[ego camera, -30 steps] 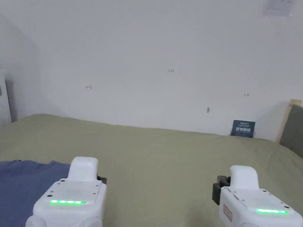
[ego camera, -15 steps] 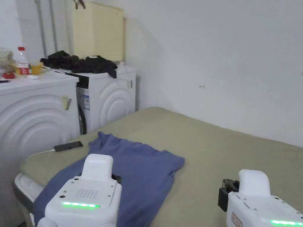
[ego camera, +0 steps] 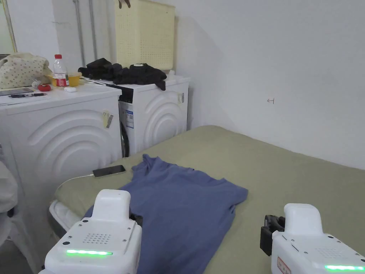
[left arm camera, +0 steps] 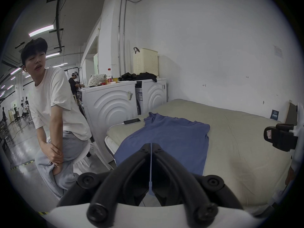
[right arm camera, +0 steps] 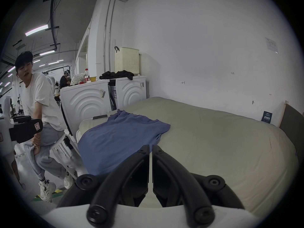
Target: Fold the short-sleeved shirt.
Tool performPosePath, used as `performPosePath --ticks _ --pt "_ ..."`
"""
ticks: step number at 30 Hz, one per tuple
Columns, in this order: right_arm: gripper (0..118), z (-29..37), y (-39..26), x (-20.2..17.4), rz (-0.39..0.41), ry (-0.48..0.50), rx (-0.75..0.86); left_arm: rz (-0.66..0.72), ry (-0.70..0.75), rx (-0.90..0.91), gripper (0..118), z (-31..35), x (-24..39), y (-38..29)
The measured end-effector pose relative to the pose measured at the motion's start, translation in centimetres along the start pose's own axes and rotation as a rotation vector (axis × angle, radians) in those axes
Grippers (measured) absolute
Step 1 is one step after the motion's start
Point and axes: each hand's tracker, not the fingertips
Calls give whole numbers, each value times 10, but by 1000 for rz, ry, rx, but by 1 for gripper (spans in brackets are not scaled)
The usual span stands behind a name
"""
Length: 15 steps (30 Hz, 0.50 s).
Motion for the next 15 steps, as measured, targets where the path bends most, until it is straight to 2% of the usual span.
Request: performPosePath --ticks 8,15 --pt "6 -25 7 26 18 -38 -25 -20 -132 -112 1 -69 30 8" --pt "6 -70 -1 57 -13 -53 -85 -80 -213 -225 1 -193 67 26"
